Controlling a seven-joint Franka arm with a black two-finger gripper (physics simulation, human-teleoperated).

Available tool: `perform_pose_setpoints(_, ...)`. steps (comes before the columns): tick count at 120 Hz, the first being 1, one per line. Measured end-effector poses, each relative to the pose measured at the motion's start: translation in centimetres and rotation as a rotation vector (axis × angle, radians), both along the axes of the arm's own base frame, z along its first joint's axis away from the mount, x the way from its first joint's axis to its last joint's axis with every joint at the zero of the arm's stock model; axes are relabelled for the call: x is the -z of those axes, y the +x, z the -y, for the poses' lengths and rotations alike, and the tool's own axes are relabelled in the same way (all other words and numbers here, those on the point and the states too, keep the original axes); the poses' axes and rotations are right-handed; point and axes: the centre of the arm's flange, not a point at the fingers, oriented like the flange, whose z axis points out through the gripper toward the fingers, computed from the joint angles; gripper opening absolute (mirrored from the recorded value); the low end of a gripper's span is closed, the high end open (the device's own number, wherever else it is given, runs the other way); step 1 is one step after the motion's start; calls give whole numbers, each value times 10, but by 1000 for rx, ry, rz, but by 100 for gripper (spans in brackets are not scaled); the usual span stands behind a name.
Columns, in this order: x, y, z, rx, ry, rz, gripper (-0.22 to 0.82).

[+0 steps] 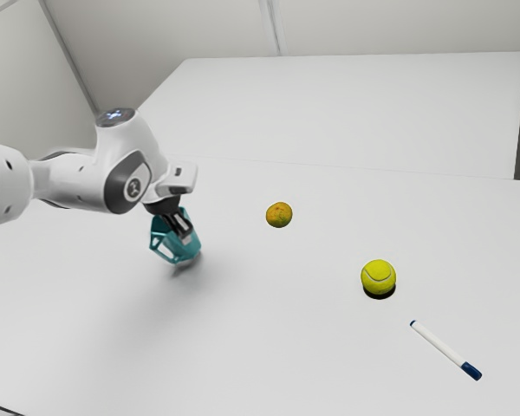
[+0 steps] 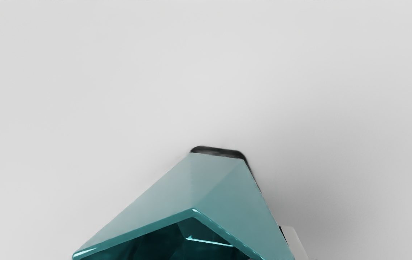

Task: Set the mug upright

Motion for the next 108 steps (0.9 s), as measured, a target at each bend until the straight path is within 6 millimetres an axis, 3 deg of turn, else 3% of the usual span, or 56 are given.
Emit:
perform_pose_setpoints(28,8,-5,30,30,-3,-29,-18)
perform_pose_setpoints(52,14,-8,23,1,-5,-41,-17)
perform_pose_setpoints(81,16,-9,2,-47,-12,-44,3)
perform_pose_setpoints(108,15,-9,6,-38,-12,-43,18)
